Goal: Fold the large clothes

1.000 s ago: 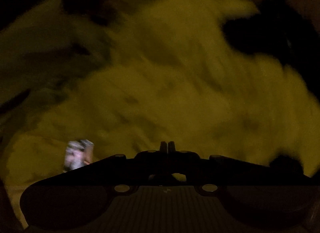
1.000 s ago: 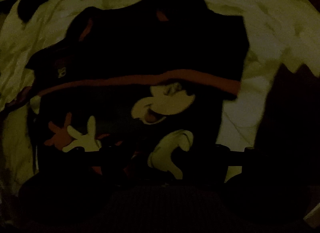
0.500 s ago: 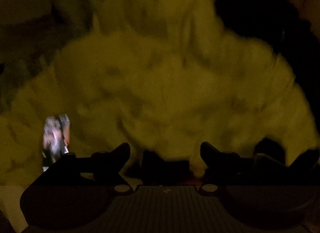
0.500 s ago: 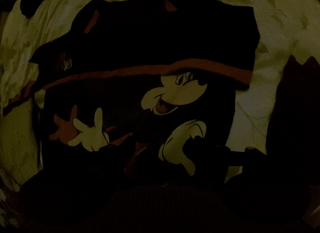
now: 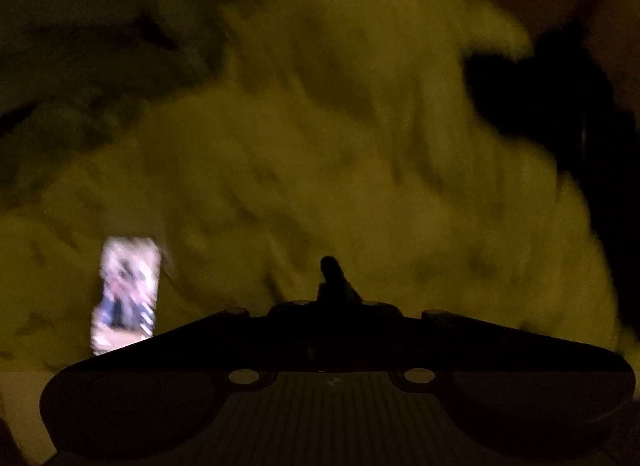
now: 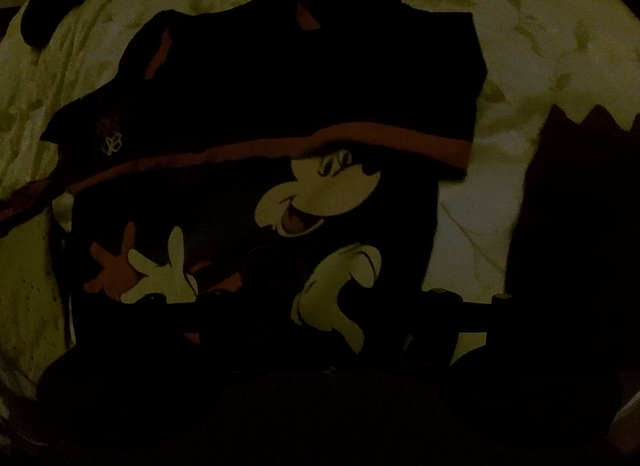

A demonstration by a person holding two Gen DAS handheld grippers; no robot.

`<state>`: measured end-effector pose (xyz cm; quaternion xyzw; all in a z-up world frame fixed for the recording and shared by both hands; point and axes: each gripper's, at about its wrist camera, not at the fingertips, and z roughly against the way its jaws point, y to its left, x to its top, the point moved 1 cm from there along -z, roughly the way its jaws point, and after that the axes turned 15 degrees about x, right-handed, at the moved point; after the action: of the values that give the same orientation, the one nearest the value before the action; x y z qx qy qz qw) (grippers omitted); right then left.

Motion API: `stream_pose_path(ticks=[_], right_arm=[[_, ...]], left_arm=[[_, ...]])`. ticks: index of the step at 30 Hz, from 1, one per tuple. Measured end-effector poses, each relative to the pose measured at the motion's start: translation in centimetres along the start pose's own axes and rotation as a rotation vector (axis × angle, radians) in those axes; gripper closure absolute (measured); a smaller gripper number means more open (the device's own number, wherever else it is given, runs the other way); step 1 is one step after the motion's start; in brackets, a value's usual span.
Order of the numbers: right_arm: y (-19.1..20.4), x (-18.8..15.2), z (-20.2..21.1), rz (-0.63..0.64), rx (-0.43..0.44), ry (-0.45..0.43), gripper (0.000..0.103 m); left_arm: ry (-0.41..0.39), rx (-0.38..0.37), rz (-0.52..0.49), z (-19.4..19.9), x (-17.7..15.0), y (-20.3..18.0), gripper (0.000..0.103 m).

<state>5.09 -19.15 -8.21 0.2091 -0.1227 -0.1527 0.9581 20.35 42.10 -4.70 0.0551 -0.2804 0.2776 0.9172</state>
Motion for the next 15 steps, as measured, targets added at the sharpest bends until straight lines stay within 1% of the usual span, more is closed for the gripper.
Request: stream_pose_path(ticks=[1, 3, 4, 6, 8, 11, 14, 15], right_arm=[[0.1, 0.1, -0.1, 0.006, 0.001, 0.000, 0.033], [0.4, 0.3, -0.4, 0.013, 0.008, 0.005, 0.033], [0.5, 0.4, -0.5, 0.013, 0.013, 0.010, 0.033], [0.8, 0.4, -0.7, 0.019, 0.028, 0.010, 0.033], [1.2, 0.4, -0.8, 0.032, 0.035, 0.013, 0.033], [1.1, 0.3, -0.8, 0.030, 0.043, 0.014, 0.033], [0.7, 0.2, -0.7, 0.017, 0.042, 0.012, 0.032], [0.6, 0.2, -0.7, 0.013, 0.041, 0.012, 0.032]], left_arm=[[-0.013, -0.008, 0.042, 0.7, 0.8, 1.0, 0.072], [-0.053, 0.009, 0.123, 2.1, 2.8, 3.4, 0.072], [-0.080, 0.024, 0.134, 2.8, 3.7, 4.1, 0.072], [-0.158, 0.088, 0.139, 4.4, 5.4, 5.4, 0.072], [-0.207, 0.118, 0.177, 5.2, 6.7, 6.9, 0.072], [-0.241, 0.156, 0.233, 6.0, 8.1, 8.2, 0.070], [-0.240, 0.196, 0.236, 5.8, 8.6, 8.4, 0.070], [-0.223, 0.185, 0.232, 5.4, 8.5, 8.1, 0.070]])
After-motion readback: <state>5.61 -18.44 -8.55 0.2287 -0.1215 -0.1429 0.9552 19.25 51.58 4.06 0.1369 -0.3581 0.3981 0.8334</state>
